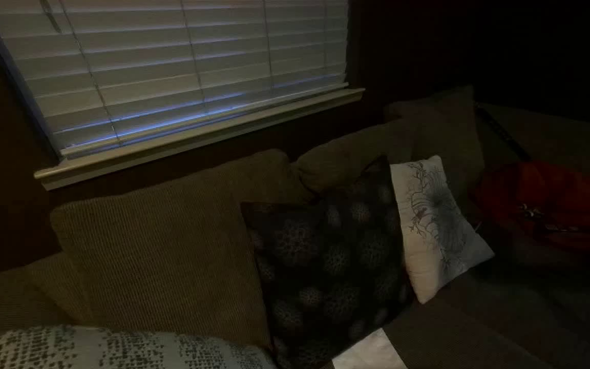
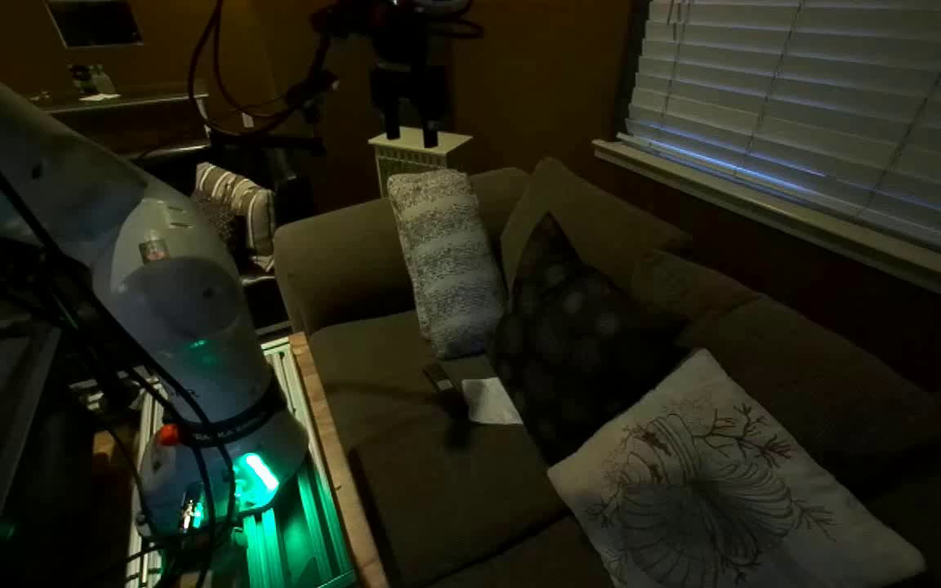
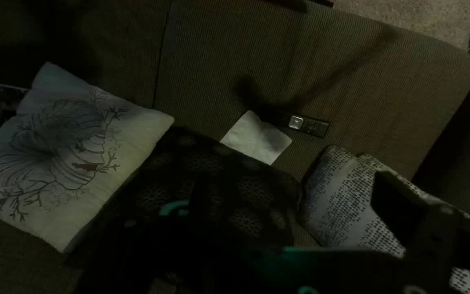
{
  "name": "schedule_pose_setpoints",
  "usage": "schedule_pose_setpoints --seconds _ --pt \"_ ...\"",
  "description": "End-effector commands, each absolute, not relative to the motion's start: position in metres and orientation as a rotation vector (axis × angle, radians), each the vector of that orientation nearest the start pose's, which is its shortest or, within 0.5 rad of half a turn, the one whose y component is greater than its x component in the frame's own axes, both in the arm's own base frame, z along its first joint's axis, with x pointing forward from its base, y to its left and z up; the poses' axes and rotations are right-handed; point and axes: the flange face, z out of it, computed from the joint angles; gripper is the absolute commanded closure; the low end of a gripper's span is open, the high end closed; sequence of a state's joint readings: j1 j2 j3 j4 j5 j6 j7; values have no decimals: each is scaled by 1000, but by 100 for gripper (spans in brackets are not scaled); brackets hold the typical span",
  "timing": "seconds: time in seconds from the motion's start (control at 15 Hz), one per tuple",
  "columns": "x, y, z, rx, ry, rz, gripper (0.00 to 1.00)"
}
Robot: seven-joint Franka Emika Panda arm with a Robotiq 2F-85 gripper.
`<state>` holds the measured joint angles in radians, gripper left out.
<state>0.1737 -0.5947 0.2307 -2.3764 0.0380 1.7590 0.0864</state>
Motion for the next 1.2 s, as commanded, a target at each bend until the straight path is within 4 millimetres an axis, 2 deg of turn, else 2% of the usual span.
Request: schedule_pose_setpoints --seconds 0.0,0.67,1.13 --pt "337 160 526 -3209 -435 23 0" --pt "337 160 526 -3209 -435 22 0" --pt "376 120 494 -3193 -192 137 0"
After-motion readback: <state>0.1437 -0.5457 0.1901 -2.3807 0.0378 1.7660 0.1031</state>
